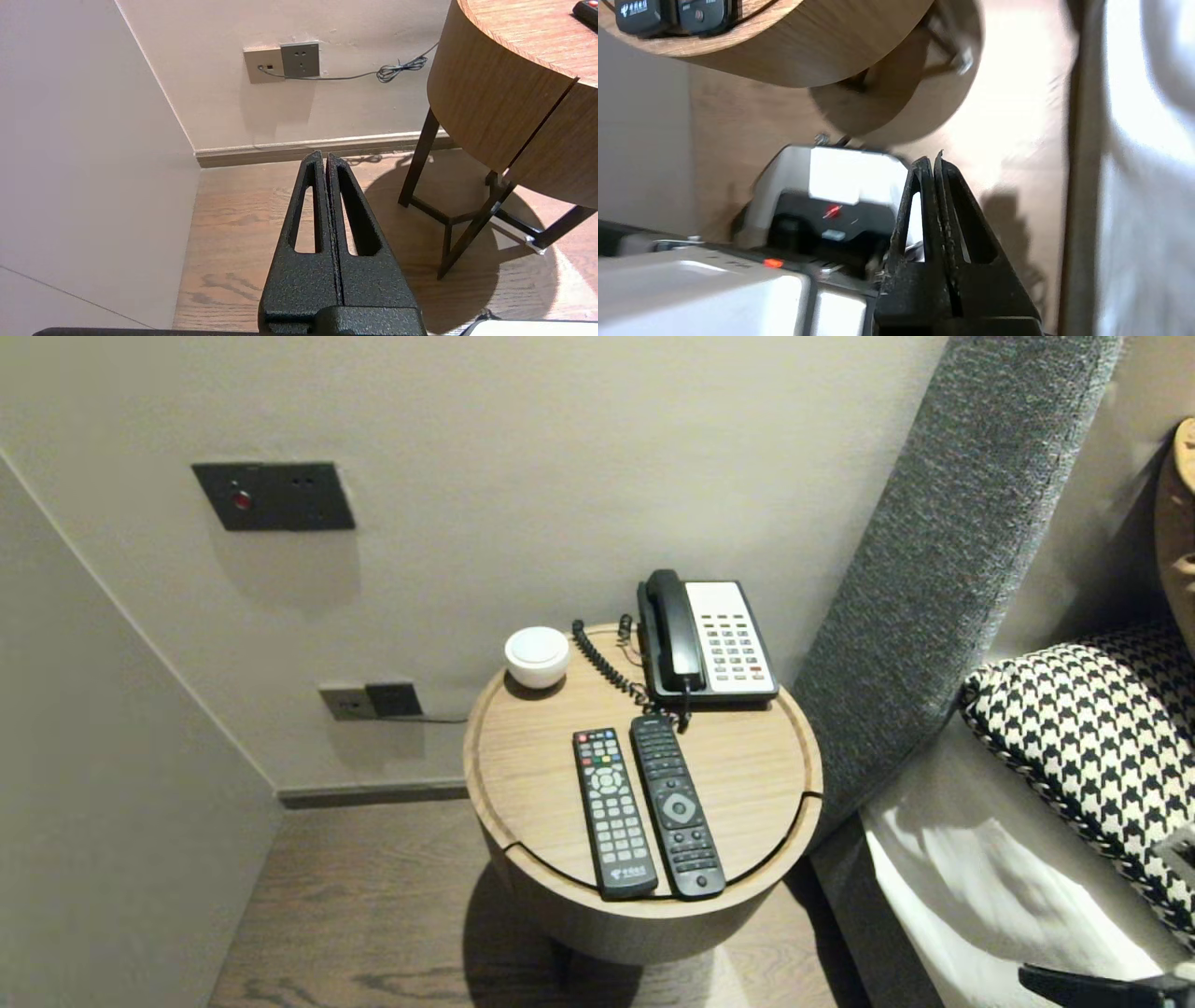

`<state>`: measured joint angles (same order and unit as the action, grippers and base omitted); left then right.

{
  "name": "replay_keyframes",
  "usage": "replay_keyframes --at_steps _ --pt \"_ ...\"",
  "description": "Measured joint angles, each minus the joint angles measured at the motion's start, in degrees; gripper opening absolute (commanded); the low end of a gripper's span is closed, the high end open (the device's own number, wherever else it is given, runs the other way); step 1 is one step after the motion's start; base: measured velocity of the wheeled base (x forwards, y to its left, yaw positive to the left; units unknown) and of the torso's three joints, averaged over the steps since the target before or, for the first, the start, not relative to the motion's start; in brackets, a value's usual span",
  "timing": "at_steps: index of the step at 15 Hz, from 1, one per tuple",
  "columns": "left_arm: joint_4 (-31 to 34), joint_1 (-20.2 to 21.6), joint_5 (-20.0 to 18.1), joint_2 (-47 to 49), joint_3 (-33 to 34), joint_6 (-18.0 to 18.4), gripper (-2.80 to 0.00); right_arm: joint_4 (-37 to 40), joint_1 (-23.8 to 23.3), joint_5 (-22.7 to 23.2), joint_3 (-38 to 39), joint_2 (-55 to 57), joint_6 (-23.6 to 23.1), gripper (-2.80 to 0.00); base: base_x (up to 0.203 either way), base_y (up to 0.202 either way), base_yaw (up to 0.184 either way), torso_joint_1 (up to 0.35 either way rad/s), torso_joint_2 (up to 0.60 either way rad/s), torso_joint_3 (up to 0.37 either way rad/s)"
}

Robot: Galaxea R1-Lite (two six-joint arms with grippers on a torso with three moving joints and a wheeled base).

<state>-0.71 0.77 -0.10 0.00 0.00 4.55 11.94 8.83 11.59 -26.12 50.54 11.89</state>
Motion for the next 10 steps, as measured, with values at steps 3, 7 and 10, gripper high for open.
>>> replay_keyframes --at_steps 3,7,10 --pt "0.02 0.0 0.0 0.0 0.0 0.0 -2.8 0.26 -2.57 -0.16 4.14 -8.77 -3.61 -2.8 0.0 0.0 0.0 0.0 0.0 0.0" --pt "0.0 0.0 -0.02 0.0 0.0 0.0 -2.8 -0.31 -4.13 -3.71 11.68 -17.91 -10.45 -2.8 0.0 0.0 0.0 0.0 0.0 0.0" --pt "0.0 0.0 -0.02 0.0 0.0 0.0 -2.8 -1.89 -6.78 -4.92 17.05 -24.65 -15.35 -2.8 0.0 0.0 0.0 0.0 0.0 0.0"
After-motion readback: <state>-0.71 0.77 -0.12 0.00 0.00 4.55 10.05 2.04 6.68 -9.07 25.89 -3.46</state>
